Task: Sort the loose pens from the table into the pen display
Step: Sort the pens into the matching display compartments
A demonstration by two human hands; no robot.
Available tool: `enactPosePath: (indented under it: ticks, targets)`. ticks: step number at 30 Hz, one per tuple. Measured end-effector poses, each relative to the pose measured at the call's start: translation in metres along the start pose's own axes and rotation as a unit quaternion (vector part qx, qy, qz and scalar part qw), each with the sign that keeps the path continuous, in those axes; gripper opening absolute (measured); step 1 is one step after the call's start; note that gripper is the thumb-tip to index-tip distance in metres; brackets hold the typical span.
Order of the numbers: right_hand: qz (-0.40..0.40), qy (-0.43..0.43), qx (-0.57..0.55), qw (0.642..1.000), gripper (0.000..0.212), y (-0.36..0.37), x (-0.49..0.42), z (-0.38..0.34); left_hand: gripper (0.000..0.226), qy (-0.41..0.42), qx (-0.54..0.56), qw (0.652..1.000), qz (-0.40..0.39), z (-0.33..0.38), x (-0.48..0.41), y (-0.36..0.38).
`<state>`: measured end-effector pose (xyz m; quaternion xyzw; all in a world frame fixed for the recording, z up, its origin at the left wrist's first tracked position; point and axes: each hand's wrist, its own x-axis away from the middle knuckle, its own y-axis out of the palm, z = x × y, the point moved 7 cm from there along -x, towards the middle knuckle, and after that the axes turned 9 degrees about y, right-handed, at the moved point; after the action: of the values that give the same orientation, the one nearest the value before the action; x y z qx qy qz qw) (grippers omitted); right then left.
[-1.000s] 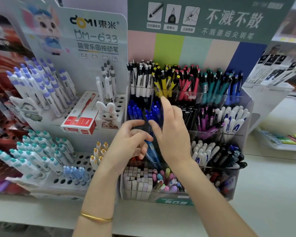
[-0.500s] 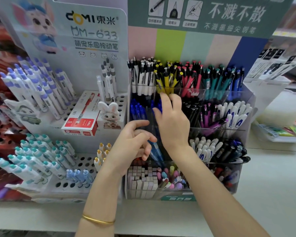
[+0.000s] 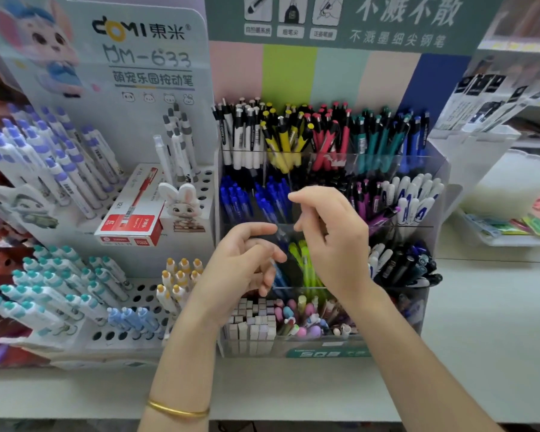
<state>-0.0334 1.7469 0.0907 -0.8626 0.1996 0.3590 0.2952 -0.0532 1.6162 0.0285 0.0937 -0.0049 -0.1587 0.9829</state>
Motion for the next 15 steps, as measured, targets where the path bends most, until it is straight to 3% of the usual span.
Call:
enactPosePath:
  ticks: [4,8,12,15]
  targets:
    - [-0.008,0.042,-0.021,0.999,0.020,-0.036,0.015,0.024,0.025,-0.003,-0.036,0.999,-0.026,-0.006,0.002,0.034]
    - [-0.016,0.102,0.028,0.994,0.018,-0.091,0.044,0.068,0.022,-0.018,-0.056,0.995,-0.086,-0.026,0.000,0.104]
    - [-0.009,0.240,0.086,0.967,0.018,-0.188,0.093,0.135,0.022,-0.074,-0.050,0.982,-0.164,-0.073,0.002,0.218]
    - [-0.014,0.355,0.135,0.925,0.018,-0.283,0.139,0.183,0.025,-0.122,-0.063,0.968,-0.210,-0.121,0.011,0.310]
